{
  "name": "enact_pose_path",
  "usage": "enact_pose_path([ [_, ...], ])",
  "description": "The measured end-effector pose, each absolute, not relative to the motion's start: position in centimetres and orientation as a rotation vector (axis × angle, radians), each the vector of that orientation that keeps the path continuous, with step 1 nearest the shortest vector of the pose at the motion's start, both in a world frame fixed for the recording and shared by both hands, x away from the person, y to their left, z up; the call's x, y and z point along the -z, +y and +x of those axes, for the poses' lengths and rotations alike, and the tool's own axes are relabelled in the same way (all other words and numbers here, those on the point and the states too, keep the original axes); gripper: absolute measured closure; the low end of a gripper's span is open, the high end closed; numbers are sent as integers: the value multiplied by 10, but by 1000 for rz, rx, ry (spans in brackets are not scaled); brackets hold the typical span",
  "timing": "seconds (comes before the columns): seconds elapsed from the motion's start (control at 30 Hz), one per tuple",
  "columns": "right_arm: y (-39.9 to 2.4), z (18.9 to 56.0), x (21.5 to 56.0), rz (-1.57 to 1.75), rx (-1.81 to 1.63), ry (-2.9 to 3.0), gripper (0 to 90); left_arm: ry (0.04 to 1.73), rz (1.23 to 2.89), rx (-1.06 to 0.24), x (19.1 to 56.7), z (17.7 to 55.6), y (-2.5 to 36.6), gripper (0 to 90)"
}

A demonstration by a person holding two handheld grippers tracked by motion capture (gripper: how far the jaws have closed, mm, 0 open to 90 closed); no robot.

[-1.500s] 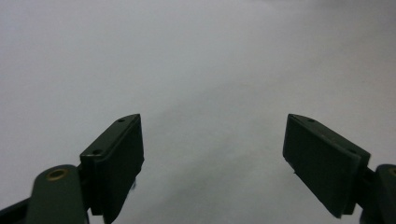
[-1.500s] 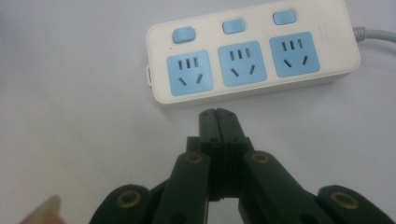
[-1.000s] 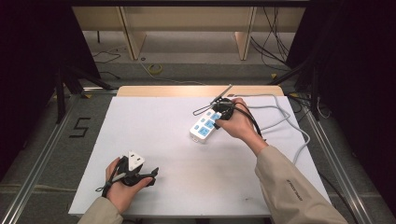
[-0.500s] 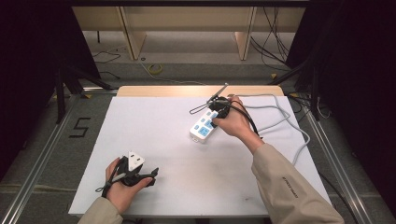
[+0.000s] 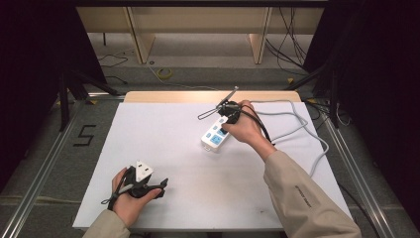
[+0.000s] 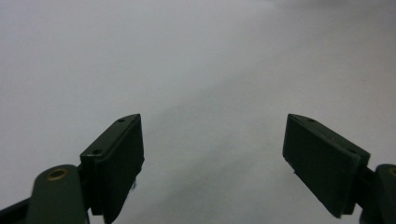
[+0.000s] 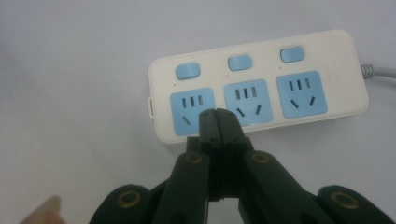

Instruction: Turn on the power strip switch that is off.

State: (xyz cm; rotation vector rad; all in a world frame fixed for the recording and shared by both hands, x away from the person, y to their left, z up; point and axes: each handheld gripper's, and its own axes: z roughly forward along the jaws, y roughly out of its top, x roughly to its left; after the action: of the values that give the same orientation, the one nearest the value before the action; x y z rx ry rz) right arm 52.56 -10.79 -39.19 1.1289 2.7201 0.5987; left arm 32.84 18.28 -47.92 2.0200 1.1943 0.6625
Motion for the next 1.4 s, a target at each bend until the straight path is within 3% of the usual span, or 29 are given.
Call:
enact_pose_path([
  [1.4, -86, 540, 396, 1145, -599, 2731, 900, 1194, 2021, -659, 479, 328, 183, 204],
])
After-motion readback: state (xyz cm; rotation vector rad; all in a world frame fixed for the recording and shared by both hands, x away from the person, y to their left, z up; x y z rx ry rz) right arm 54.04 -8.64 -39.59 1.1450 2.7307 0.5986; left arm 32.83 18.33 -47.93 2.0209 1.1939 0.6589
